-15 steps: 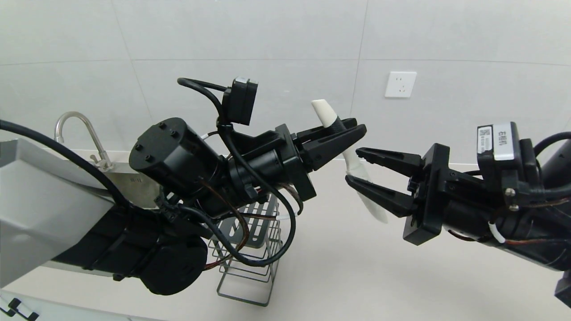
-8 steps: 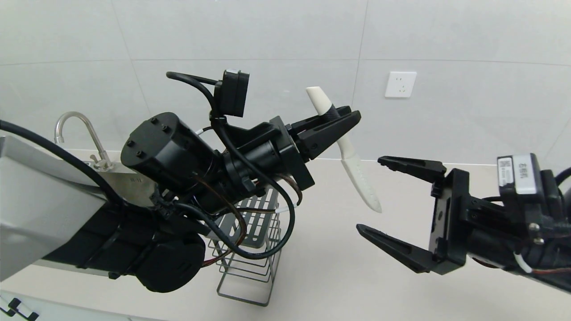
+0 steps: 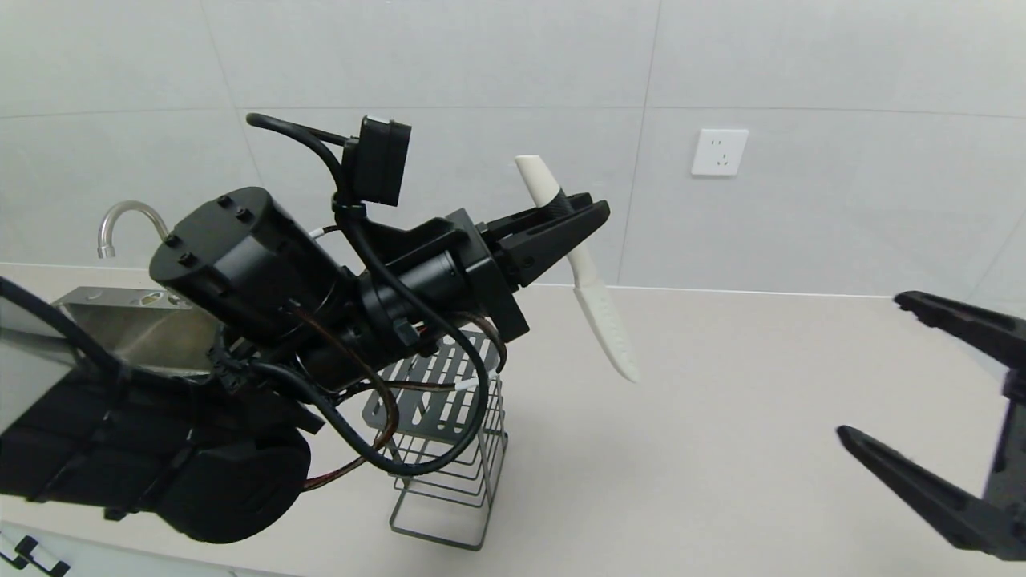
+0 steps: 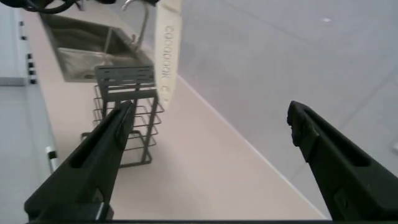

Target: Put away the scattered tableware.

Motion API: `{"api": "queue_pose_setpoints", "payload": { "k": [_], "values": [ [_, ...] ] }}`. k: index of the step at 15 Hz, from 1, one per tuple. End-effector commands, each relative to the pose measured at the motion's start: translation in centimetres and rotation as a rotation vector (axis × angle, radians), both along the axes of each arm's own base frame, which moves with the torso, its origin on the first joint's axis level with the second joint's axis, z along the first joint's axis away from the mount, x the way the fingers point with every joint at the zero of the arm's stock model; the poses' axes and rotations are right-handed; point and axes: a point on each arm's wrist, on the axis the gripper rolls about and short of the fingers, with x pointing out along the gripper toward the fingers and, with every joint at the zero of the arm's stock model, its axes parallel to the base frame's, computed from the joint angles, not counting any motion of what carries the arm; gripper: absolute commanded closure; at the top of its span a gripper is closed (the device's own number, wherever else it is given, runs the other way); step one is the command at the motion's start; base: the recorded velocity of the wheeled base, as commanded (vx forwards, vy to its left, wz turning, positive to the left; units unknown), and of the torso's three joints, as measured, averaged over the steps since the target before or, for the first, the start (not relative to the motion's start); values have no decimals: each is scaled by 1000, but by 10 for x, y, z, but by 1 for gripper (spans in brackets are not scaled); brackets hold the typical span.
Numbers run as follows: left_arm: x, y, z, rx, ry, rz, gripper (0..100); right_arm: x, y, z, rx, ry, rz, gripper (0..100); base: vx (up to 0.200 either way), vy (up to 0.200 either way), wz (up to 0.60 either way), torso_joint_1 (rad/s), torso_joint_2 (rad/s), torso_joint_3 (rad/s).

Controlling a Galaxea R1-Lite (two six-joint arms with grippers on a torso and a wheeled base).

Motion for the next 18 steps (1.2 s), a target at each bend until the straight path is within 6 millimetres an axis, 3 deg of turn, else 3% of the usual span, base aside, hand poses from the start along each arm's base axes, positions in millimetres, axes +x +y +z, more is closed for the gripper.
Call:
{"api": "queue_pose_setpoints", "payload": {
  "k": [1, 6, 11, 15, 18],
  "values": [
    [-10, 9, 7, -11, -11, 23, 100, -44, -23, 11, 56, -186, -99, 100, 0, 0, 0, 0, 0, 0],
    [-25, 20, 16, -25, -29, 19, 100, -100, -39, -5, 89, -292, -213, 100, 0, 0, 0, 0, 0, 0],
    [-25, 24, 16, -19, -46, 39, 100, -139, -43, -35, 100, -321, -337, 100, 0, 0, 0, 0, 0, 0],
    [-25, 25, 15, -10, -61, 49, 100, -143, -44, -44, 151, -289, -403, 100, 0, 0, 0, 0, 0, 0],
    [-26, 26, 13, -4, -58, 52, 100, -136, -47, -81, 191, 49, -599, 100, 0, 0, 0, 0, 0, 0]
  ]
}}
